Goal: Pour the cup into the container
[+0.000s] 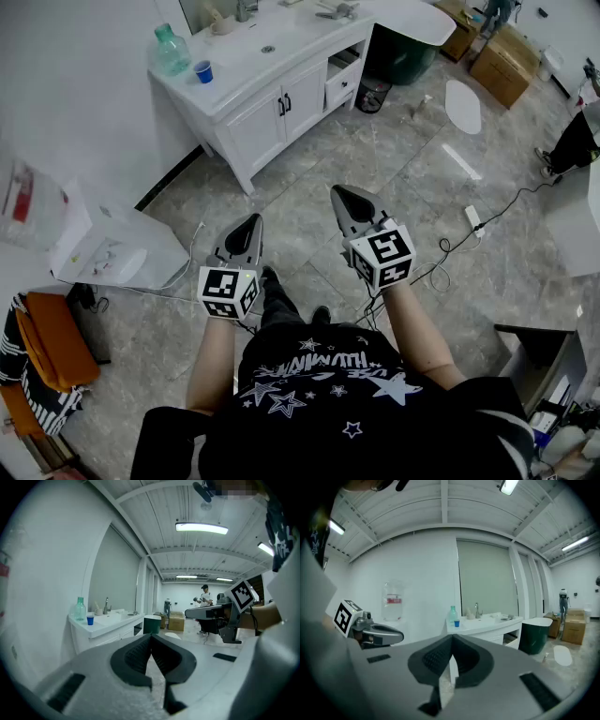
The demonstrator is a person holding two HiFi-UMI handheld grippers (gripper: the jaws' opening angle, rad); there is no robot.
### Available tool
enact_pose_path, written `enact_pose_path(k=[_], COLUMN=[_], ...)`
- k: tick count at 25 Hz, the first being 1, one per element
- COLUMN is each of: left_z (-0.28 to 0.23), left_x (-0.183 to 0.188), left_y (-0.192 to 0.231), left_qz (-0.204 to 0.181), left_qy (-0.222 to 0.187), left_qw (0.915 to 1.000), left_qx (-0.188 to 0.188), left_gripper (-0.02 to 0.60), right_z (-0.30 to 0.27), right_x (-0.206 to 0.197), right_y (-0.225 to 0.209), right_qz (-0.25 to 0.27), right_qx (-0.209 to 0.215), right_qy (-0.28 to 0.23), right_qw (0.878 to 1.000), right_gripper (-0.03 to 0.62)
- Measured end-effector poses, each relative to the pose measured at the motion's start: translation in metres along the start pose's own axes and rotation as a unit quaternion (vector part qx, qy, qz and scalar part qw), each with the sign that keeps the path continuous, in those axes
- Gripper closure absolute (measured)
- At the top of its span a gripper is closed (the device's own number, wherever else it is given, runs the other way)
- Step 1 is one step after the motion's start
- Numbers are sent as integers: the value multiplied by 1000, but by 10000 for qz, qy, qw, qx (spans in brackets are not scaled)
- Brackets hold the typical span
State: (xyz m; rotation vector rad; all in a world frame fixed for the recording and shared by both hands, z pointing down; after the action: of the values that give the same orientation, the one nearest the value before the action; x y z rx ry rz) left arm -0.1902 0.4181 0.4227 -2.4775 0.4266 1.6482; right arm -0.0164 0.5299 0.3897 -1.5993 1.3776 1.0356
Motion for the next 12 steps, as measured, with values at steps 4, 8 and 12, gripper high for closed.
enact_pose_path(k=[4,8,12], left_z=[-6,-5,-5], left_x=[-1,-12,-19], left_y=[-4,-5,7], left_qz=[10,134,287], left_qy=[71,251,381], left_qw=[10000,9996,9988], left_qx=[11,33,92], left_gripper=[572,572,572], right_z=[-1,-6,-19], right_x=[-1,-8,-15], right_y=[-7,-11,-11], right_qz=[-101,-195,-373], right_qx=[13,60,144], right_qy=[-10,91,205], right_qw=[9999,9998,9990], right_gripper=[589,589,589])
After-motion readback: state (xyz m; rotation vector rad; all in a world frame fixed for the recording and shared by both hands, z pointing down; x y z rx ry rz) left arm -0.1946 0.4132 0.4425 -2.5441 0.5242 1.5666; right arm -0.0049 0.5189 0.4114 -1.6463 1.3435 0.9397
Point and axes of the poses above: the fingertips, and each gripper's own axes: z backward along the fingers, y to its left, x out of its top, the point moved 5 cm from there along z, backward along the fingers, and after that the axes turned 11 degrees about y, right-handed, at the moved point
